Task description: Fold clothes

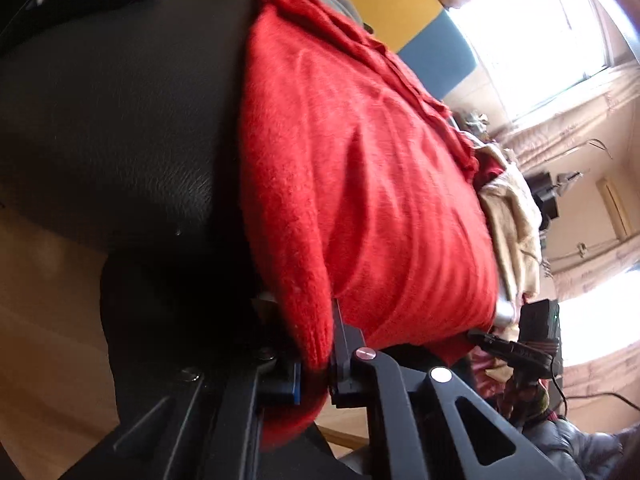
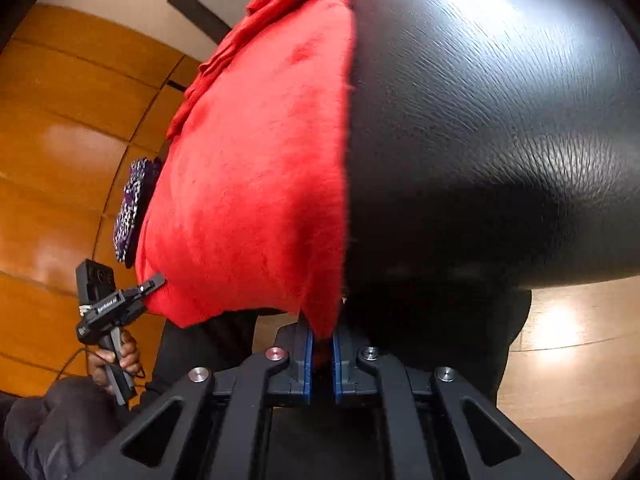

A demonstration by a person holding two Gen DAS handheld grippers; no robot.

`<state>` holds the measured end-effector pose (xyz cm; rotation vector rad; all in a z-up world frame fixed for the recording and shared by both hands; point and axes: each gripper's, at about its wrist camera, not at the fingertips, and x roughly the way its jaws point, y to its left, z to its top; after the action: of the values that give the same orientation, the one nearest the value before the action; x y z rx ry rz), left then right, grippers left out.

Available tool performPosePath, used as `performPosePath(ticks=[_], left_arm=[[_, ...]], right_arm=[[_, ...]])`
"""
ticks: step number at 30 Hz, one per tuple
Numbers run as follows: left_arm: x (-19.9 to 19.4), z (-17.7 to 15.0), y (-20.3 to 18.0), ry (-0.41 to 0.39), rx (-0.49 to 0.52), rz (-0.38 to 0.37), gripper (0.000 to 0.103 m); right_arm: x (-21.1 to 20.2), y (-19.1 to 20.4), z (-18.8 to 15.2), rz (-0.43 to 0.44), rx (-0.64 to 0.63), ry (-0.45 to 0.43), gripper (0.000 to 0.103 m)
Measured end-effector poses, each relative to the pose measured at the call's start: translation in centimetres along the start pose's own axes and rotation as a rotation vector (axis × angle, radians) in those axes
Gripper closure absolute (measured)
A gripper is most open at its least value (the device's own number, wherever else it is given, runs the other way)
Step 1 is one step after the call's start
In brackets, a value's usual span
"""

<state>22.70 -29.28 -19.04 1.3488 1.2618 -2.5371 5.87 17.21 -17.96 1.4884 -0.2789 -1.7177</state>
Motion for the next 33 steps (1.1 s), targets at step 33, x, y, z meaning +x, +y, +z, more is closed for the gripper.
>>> performPosePath(ticks=[33], left_arm=[[8.6,30.1,2.6,-0.148,-0.173,-0.256,0.098]], right_arm=[[2.2,0.8,28.5,0.170,0.081,-0.265,0.095]])
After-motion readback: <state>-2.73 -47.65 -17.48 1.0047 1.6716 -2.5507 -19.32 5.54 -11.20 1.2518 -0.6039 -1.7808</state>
